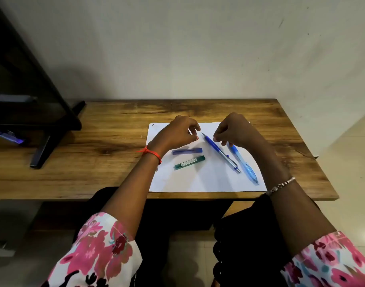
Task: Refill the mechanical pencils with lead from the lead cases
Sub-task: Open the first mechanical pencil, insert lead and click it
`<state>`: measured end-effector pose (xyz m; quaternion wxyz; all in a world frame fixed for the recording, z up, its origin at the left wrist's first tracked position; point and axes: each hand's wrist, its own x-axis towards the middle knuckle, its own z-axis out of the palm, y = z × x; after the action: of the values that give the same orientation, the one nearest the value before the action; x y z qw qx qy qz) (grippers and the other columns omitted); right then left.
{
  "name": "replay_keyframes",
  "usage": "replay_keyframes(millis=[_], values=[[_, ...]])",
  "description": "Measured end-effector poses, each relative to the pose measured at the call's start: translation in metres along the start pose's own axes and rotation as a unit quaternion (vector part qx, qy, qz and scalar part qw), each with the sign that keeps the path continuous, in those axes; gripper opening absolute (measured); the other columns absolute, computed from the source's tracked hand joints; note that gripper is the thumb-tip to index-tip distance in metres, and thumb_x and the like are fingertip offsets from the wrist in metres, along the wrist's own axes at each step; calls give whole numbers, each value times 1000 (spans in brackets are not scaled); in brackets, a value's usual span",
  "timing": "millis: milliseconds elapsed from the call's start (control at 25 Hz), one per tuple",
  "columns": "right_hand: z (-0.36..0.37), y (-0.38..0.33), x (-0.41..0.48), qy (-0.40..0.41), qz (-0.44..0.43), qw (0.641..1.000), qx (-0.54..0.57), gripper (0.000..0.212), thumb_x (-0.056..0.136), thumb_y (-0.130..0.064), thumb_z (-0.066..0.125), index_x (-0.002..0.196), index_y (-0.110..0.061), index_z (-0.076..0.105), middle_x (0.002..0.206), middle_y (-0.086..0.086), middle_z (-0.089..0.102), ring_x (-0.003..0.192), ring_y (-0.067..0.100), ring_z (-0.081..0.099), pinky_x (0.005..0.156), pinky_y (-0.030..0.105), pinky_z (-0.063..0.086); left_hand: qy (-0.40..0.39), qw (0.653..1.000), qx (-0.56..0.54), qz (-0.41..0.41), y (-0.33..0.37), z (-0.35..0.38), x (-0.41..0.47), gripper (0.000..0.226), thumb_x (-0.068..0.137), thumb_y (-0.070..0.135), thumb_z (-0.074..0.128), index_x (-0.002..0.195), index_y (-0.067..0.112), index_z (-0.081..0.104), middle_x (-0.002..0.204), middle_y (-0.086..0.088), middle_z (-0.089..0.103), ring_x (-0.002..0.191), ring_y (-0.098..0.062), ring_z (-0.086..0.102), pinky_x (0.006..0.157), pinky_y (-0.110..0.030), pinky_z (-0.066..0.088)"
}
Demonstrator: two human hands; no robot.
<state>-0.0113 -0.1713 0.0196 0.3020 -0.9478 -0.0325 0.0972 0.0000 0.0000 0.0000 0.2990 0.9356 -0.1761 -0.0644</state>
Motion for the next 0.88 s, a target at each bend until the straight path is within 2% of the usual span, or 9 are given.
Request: replay_keyframes(millis=[160,280,320,440,520,600,680,760,880], values=[[10,-5,0,-30,35,997,-62,19,76,-4,74,93,4,69,73,11,62,56,16,57,53,22,47,-1,1000,-1,-6,-1,-1,0,26,84,9,62,109,7,65,104,-10,68,95,-20,62,90,-38,51],[17,-5,5,-11,48,993,-105,28,71,-10,78,96,-1,66,89,14,64,74,26,64,73,35,55,-4,1000,1,1,-1,0,0,29,83,10,63,113,8,63,112,-10,65,100,-21,61,91,-36,50],[16,-5,5,8,43,994,-100,28,71,-11,78,95,-1,68,91,15,66,76,27,65,75,36,56,5,1000,14,9,0,0,-1,34,83,13,64,117,11,60,120,-8,62,108,-20,58,94,-34,47],[4,-8,1,32,20,996,77,14,76,-7,70,88,-1,73,77,13,68,62,19,61,58,26,52,37,994,78,62,6,0,-5,52,83,21,67,131,18,49,136,-1,52,127,-19,44,108,-30,30],[-4,-8,-4,15,14,975,221,11,81,-9,67,87,-2,74,73,12,68,58,18,61,54,24,52,80,984,95,131,11,0,-6,45,82,20,67,126,17,55,126,-2,60,120,-21,51,113,-31,21],[-8,-6,-7,-30,28,946,321,19,85,-17,65,90,1,71,78,15,70,59,19,66,54,24,55,132,974,97,154,12,-3,-7,26,84,18,63,110,13,66,107,-6,70,102,-27,60,111,-34,26],[-12,-3,-8,-60,51,905,418,27,89,-24,61,93,2,68,82,14,73,61,17,70,53,20,54,140,981,92,102,7,-9,-7,19,85,18,62,101,10,71,95,-11,71,90,-31,61,99,-36,39],[-14,0,-6,-28,57,856,512,25,90,-24,60,89,0,68,77,13,74,63,18,71,53,18,54,111,991,62,34,1,-14,-7,19,83,16,65,99,8,72,90,-13,71,86,-31,61,81,-39,47],[-12,1,-1,47,15,818,573,19,89,-17,61,87,1,67,70,12,72,63,19,71,57,18,56,60,996,-72,5,4,-15,-9,23,80,11,68,103,7,70,88,-14,71,78,-25,67,79,-35,51]])
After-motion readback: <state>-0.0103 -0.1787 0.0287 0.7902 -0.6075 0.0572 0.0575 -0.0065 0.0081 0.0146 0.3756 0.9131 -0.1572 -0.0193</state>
